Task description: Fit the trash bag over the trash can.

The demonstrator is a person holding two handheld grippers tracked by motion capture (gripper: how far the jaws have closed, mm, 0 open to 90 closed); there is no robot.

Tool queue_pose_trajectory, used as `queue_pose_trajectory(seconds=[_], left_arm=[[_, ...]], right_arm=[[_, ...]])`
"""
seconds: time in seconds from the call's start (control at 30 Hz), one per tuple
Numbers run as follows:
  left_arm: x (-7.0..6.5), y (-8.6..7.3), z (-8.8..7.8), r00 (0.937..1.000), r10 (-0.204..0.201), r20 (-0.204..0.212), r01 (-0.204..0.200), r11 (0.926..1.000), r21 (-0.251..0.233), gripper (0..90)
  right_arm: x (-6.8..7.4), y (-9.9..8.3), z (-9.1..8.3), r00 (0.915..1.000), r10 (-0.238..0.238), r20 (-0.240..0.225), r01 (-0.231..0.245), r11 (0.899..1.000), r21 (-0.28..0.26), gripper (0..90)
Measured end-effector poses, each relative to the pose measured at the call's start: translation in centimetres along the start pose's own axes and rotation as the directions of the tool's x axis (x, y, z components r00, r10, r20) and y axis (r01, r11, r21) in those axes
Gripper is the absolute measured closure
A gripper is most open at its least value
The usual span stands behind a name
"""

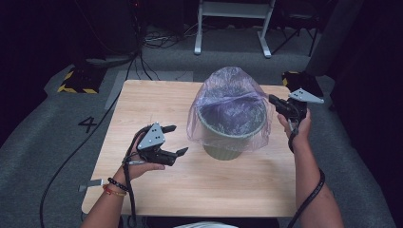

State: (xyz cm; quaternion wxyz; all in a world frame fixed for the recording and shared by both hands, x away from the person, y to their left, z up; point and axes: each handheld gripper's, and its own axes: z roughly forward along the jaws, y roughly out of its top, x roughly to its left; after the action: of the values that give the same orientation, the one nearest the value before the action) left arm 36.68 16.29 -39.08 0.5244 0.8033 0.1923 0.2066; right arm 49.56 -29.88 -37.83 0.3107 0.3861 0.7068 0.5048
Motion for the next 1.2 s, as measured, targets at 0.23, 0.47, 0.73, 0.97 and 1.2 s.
queue_pose_trajectory(seconds=[0.23, 0.47, 0.73, 0.97, 1.2], left_arm=[[1.9, 3.7, 0.1, 0.9994, 0.016, -0.032, -0.017, 0.9984, -0.053, 22.5], [4.3, 6.7, 3.0, 0.9959, 0.026, -0.087, -0.030, 0.9986, -0.043, 28.2], [5.6, 7.4, 5.6, 0.9840, 0.110, -0.140, -0.104, 0.9934, 0.048, 71.8], [6.7, 7.1, 6.5, 0.9810, 0.113, -0.158, -0.103, 0.9920, 0.074, 89.4], [7.8, 6.9, 6.7, 0.9778, 0.068, -0.198, -0.061, 0.9973, 0.042, 90.0]], right_arm=[[0.3, 0.4, -0.1, 0.9998, -0.022, -0.002, 0.022, 1.000, -0.005, 89.6], [1.0, 0.9, 0.0, 0.9989, -0.045, -0.013, 0.045, 0.999, -0.014, 89.2], [1.4, 1.1, 0.1, 0.9978, -0.061, -0.026, 0.060, 0.998, -0.016, 88.8], [1.6, 1.3, 0.4, 0.9969, -0.072, -0.030, 0.072, 0.997, -0.017, 88.8], [1.8, 1.6, 0.7, 0.9964, -0.078, -0.031, 0.078, 0.997, -0.015, 88.8]])
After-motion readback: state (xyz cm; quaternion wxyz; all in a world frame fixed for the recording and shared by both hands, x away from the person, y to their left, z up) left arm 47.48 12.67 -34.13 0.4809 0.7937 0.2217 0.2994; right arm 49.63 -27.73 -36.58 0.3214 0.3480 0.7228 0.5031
